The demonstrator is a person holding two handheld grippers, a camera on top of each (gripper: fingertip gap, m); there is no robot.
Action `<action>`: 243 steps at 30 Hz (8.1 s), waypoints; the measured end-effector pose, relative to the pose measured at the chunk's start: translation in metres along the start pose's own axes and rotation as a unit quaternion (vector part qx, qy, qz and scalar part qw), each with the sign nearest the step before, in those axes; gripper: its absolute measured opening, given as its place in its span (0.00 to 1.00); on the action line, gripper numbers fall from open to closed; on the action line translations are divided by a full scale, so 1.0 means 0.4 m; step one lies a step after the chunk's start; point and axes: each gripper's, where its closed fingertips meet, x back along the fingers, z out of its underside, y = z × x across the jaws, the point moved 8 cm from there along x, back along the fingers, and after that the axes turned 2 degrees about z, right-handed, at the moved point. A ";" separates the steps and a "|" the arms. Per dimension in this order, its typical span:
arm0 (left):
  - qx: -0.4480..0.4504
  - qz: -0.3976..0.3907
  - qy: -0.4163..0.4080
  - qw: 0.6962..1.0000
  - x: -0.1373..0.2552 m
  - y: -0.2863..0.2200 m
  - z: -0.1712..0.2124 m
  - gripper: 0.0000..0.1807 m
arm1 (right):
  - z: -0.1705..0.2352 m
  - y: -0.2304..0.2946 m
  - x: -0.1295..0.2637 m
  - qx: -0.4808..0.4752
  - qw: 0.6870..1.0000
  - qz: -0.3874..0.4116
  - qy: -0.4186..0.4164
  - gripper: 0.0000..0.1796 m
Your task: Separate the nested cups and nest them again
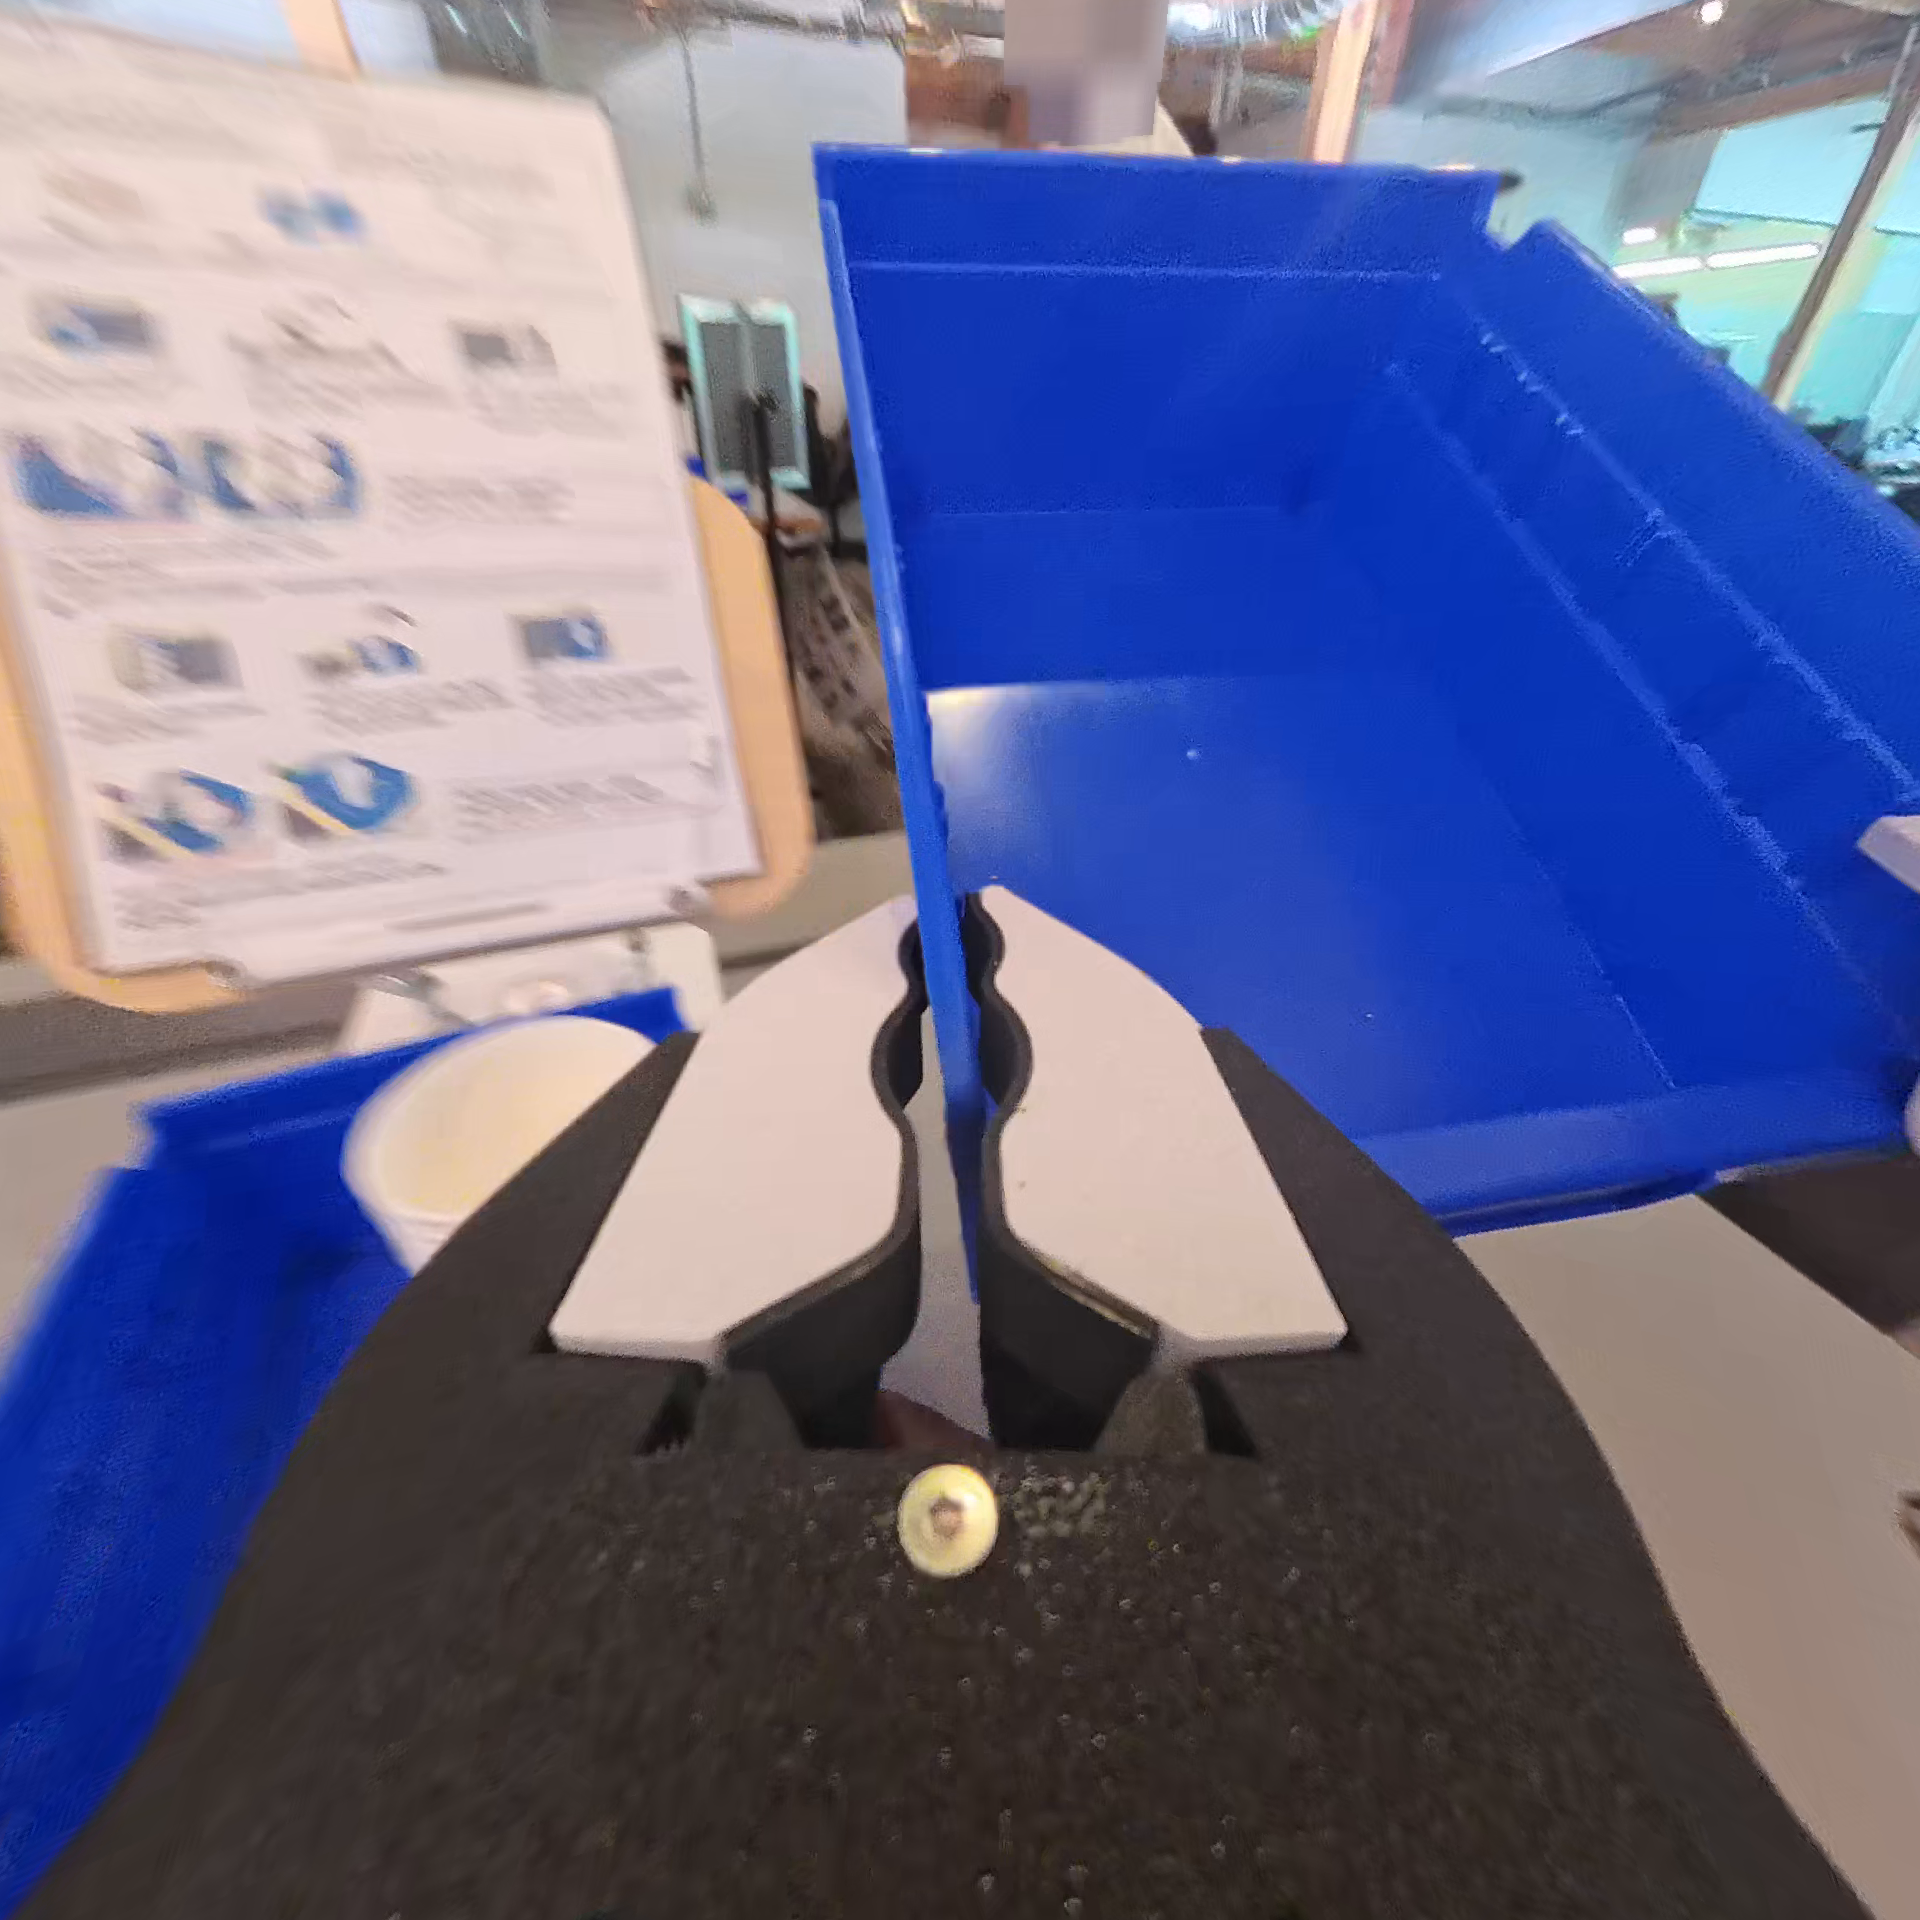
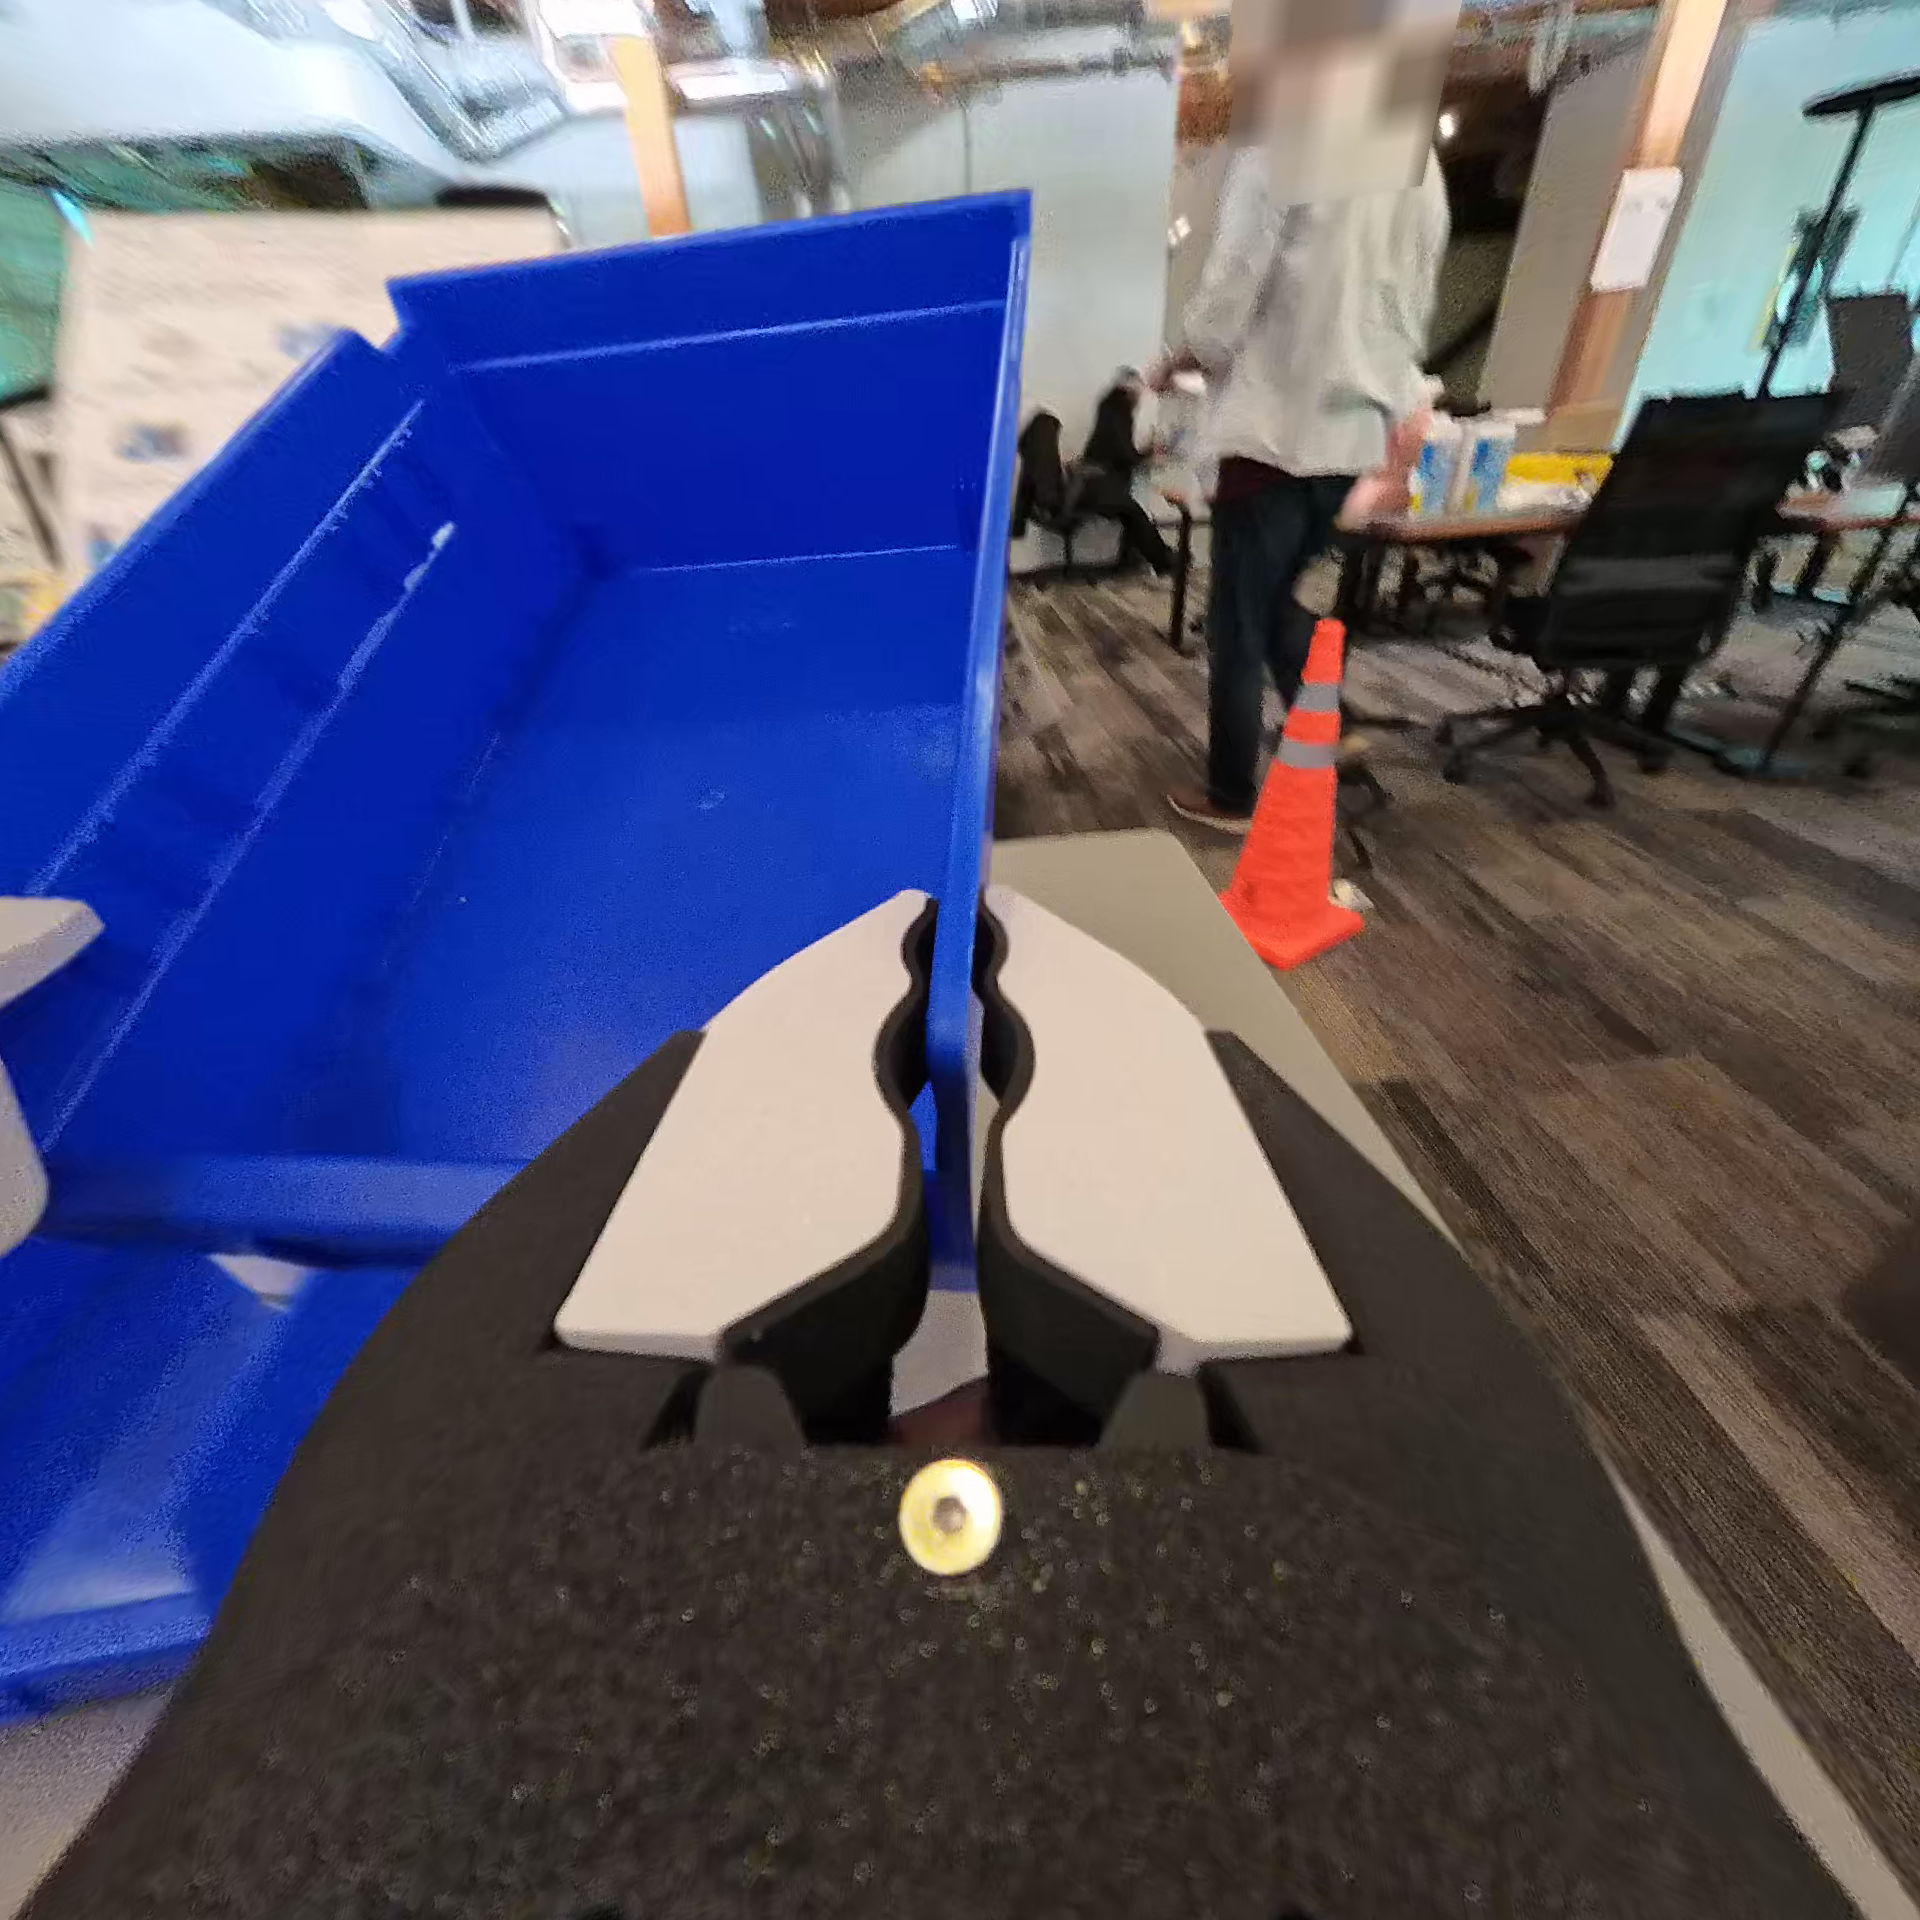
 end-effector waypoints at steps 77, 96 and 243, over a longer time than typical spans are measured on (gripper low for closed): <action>0.039 -0.195 0.196 0.960 0.440 1.128 0.327 0.01 | 0.428 1.240 -0.001 0.027 0.982 -0.119 0.144 0.02; 0.057 -0.173 0.219 0.959 0.427 1.228 0.433 0.02 | 0.524 1.299 -0.018 0.077 0.969 -0.157 0.177 0.07; -0.098 0.439 0.076 0.890 0.128 0.322 0.310 0.47 | 0.017 0.628 0.025 0.522 0.500 -0.639 0.263 0.03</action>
